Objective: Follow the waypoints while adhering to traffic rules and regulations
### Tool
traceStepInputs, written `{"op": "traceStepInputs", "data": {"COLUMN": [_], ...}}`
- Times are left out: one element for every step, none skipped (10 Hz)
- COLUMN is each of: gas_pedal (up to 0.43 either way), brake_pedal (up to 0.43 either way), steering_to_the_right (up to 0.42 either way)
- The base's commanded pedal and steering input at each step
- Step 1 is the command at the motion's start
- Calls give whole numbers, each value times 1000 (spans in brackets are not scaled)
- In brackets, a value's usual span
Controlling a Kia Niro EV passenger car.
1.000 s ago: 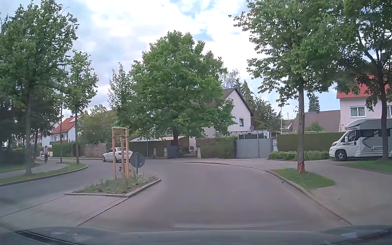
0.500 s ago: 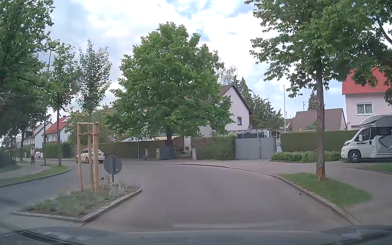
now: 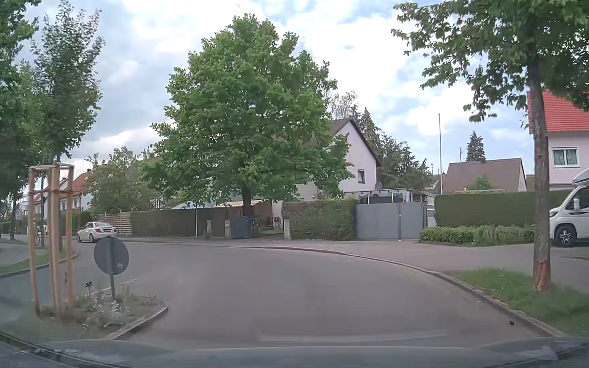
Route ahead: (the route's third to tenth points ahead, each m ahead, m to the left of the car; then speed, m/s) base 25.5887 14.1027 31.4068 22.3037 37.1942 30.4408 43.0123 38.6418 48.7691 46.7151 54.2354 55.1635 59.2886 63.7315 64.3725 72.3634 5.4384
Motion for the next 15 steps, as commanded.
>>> {"op": "traceStepInputs", "data": {"gas_pedal": [118,118,98,47,47,47,47,59,67,67,79,79,87,98,98], "brake_pedal": [18,18,18,18,18,18,18,18,18,18,18,18,18,18,18], "steering_to_the_right": [5,4,3,-1,-8,-24,-45,-59,-75,-89,-104,-115,-128,-140,-149]}}
